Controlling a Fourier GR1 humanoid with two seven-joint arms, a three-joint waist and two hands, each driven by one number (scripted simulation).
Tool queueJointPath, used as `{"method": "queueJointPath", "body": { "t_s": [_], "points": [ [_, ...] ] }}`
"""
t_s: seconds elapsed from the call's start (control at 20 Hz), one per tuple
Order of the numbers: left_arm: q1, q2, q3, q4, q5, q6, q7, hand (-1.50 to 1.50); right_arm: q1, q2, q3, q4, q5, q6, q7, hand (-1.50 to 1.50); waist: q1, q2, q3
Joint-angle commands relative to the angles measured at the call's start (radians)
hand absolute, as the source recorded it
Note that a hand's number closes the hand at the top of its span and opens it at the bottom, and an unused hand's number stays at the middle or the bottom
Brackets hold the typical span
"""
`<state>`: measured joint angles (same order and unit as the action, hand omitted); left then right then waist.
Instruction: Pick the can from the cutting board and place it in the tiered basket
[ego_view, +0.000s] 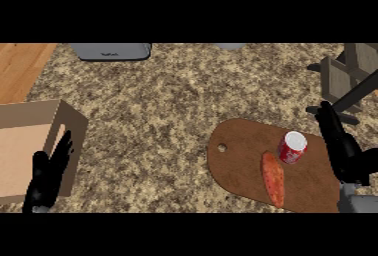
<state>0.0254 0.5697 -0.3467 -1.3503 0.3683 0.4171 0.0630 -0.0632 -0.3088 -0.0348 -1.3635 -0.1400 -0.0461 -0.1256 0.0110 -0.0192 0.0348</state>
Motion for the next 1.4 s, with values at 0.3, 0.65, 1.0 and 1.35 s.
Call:
{"method": "queueJointPath", "body": {
  "t_s": [0.3,0.65,1.0,1.35],
  "points": [
    [0.053,-0.069,-0.04,-0.154,-0.03,0.095,0.024,0.0,-0.129,-0.33,-0.153,-0.012,0.231,-0.132,0.087,1.5,-0.055,0.021,-0.052],
    [0.032,-0.172,-0.037,-0.019,-0.055,0.025,-0.144,0.0,-0.099,-0.121,-0.295,-0.167,-0.035,-0.182,0.082,-1.5,-0.027,0.017,-0.036],
    [0.03,-0.214,-0.049,-0.034,-0.074,0.058,-0.113,0.0,-0.012,-0.346,-0.142,-0.35,0.029,0.035,0.462,-1.5,-0.034,0.014,-0.041],
    [0.005,-0.217,-0.05,-0.038,-0.085,0.063,-0.076,0.0,0.007,-0.527,0.038,-0.51,0.181,0.185,0.715,-1.5,-0.016,0.018,-0.039]
  ]
}}
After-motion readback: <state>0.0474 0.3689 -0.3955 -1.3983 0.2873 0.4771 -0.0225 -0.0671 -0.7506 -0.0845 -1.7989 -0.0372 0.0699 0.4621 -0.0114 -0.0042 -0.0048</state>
